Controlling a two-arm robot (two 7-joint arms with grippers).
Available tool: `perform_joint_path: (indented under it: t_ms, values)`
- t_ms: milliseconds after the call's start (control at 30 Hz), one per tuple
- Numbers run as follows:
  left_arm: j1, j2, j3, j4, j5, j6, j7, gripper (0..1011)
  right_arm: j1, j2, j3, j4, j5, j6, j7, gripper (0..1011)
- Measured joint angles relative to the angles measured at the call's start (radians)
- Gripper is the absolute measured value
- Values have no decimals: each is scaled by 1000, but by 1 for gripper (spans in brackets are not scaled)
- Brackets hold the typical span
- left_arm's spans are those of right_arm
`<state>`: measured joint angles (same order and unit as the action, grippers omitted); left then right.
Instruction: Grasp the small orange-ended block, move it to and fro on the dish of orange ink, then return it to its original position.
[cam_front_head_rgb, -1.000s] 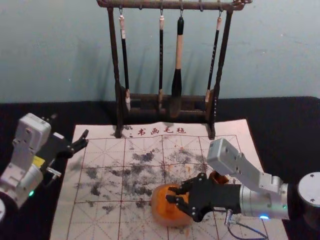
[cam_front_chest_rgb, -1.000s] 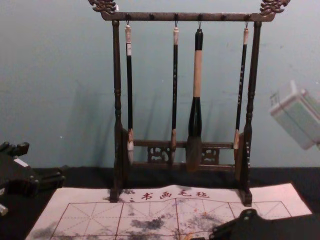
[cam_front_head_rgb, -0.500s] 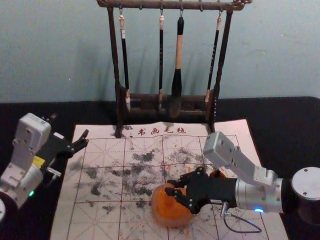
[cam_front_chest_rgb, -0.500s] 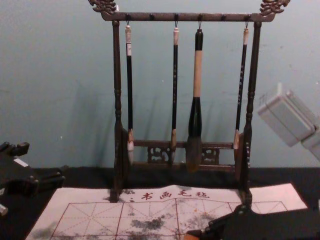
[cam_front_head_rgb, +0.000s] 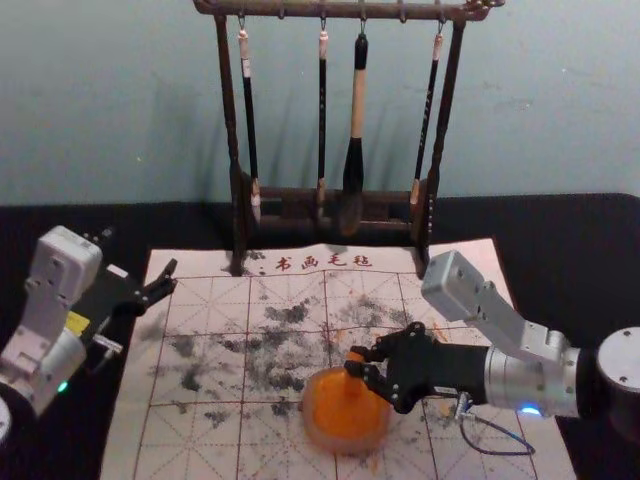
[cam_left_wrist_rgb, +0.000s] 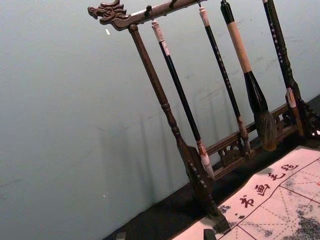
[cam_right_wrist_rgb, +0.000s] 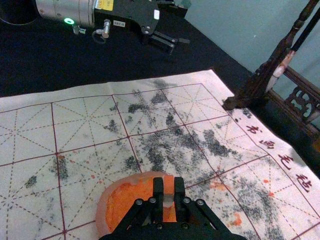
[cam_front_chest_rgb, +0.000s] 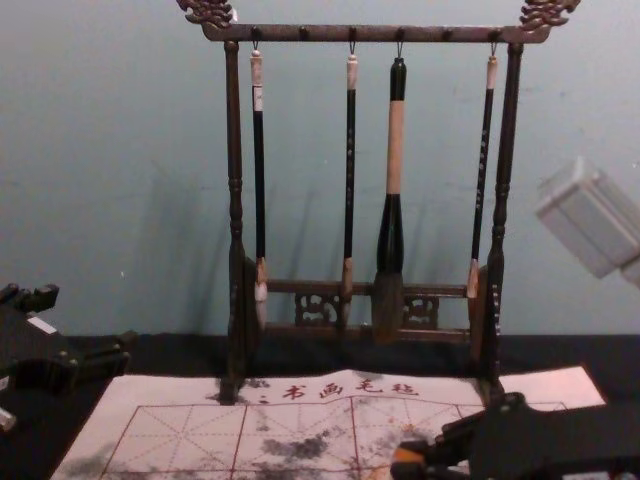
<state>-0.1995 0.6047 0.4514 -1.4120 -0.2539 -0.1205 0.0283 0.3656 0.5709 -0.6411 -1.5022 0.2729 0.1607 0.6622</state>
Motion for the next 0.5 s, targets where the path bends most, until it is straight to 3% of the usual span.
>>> perform_joint_path:
  t_ms: [500]
  values:
    - [0,0,0,0,0,0,0,1001,-49,53,13,-72,30,-3,18,82]
